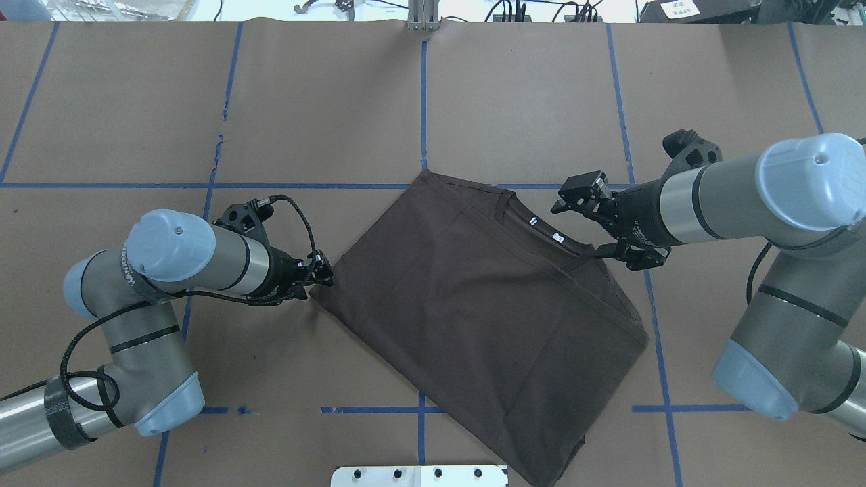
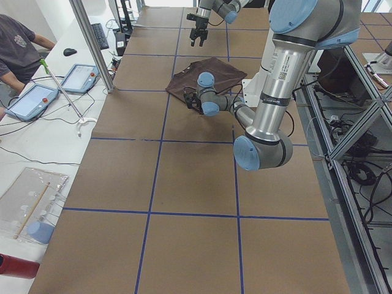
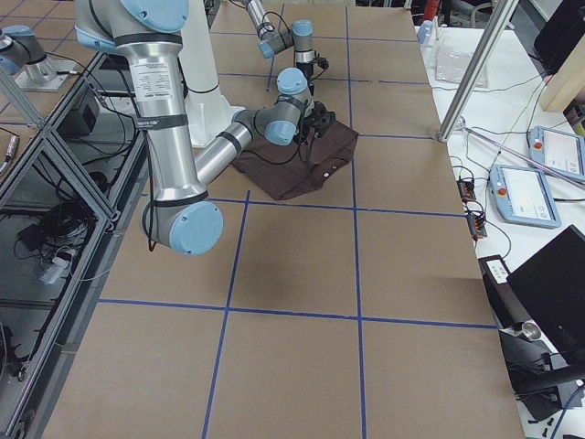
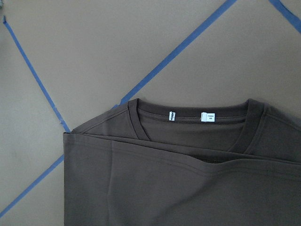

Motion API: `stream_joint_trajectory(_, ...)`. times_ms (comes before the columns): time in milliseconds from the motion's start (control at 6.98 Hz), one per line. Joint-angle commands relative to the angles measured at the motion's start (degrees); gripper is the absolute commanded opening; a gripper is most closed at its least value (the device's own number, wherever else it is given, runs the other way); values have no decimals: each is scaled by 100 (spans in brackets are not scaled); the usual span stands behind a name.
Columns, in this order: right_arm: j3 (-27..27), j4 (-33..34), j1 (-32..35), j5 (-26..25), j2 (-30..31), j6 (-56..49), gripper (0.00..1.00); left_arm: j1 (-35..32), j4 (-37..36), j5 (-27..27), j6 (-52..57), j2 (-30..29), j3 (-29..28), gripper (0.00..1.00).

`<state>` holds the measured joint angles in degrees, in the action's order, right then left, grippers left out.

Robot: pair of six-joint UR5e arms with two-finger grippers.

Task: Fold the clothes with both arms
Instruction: 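Position both grippers at opposite edges of the folded shirt, then drag the shirt with both grippers to square it on the table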

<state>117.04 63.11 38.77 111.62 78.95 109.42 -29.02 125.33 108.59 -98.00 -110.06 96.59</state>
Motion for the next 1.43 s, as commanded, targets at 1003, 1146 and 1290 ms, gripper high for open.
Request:
stream_joint_trajectory(1003, -120, -18, -71, -9, -29, -9, 100, -915, -712, -198, 1638, -721, -642, 0)
stream_joint_trajectory(1146, -155, -44, -71, 0, -29, -9, 100, -1182, -677, -198, 1669, -1302, -1346, 0)
stream_joint_trajectory(1290, -207, -53, -88, 0, -38, -18, 100, -1524, 28, -207, 1670, -1873, -2380, 0)
